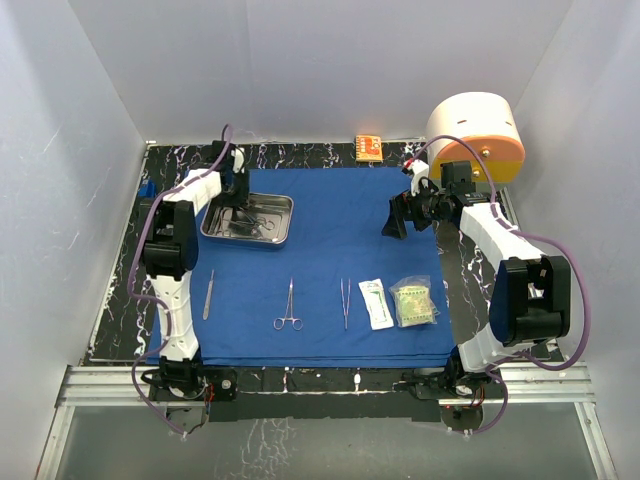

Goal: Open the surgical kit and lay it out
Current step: Adjust the medical item in the container.

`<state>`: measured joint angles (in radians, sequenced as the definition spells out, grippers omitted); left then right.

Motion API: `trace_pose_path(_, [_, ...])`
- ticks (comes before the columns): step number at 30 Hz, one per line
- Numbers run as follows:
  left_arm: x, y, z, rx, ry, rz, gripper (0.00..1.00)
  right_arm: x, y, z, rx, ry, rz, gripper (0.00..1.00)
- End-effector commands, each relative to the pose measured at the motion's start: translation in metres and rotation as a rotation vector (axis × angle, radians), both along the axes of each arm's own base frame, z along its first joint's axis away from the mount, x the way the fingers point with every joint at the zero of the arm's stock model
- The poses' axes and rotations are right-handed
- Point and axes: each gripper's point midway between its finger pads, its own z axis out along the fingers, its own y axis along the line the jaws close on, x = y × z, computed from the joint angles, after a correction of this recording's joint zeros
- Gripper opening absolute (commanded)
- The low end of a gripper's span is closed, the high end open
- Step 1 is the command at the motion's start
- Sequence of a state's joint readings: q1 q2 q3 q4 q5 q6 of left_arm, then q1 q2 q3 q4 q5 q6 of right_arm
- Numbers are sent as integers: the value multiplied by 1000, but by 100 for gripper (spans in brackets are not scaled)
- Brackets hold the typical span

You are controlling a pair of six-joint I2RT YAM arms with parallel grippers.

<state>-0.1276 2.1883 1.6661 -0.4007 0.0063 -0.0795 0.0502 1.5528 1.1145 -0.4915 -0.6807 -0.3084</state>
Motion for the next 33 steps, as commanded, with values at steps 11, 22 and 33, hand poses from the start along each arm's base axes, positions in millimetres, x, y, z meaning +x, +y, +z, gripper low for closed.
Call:
trace_pose_path(11, [-40, 18, -14, 14, 82, 9, 19, 6, 0, 11, 15, -61, 1, 98])
trace_pose_path(22, [-37, 29, -11, -16, 89, 68, 8, 5, 1, 13, 19, -66, 3, 98])
trace_pose_path(33, [-32, 44, -22, -89, 123, 196, 0, 6, 0, 11, 16, -60, -1, 98])
